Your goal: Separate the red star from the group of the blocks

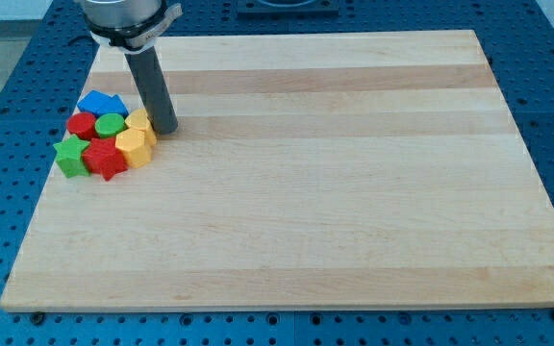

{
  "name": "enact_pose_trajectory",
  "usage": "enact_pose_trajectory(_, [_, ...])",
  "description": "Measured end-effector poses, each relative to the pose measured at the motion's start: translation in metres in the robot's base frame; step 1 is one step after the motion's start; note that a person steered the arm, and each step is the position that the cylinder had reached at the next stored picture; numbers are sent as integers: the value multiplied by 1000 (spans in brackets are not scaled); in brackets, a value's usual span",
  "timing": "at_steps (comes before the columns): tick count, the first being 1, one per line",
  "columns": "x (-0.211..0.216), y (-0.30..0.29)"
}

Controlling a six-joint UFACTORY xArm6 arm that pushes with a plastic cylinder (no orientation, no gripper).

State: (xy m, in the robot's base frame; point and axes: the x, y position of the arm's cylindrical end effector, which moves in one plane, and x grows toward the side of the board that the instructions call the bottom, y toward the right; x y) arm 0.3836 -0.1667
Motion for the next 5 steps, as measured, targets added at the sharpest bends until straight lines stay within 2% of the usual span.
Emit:
enact_pose_trajectory(2, [-91,9])
enact_pose_trajectory(3, [-108,-25])
enact_pose_trajectory(4, [-99,-99])
enact_pose_trajectory(5, [-71,-138])
